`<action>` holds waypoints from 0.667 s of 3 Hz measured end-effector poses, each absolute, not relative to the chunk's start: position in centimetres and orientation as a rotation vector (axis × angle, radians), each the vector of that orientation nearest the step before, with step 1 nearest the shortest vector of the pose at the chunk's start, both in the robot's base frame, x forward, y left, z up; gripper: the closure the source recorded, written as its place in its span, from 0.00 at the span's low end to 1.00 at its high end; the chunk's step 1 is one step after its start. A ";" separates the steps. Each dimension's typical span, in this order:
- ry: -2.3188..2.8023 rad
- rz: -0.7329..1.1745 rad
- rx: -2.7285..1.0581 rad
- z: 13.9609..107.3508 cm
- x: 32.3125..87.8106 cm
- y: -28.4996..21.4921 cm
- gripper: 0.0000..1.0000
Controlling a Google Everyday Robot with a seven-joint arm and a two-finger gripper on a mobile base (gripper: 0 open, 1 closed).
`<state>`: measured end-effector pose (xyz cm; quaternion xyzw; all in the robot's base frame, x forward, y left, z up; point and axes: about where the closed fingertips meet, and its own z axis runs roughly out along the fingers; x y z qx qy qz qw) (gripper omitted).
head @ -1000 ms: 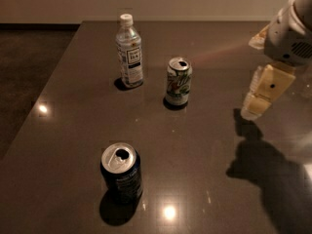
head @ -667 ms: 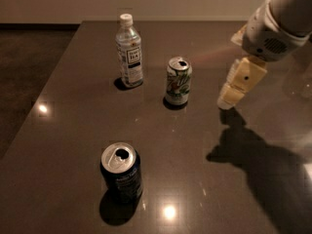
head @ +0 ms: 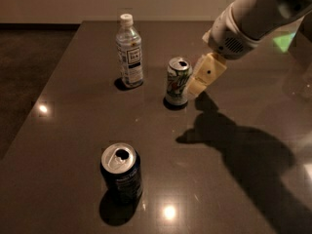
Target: Pick 7up can
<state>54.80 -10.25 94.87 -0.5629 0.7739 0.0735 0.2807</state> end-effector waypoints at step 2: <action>2.030 0.297 -1.542 93.0 56.5 -6.3 0.00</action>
Offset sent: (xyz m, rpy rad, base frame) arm 0.0302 0.0573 -0.0362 0.0799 0.0594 0.0890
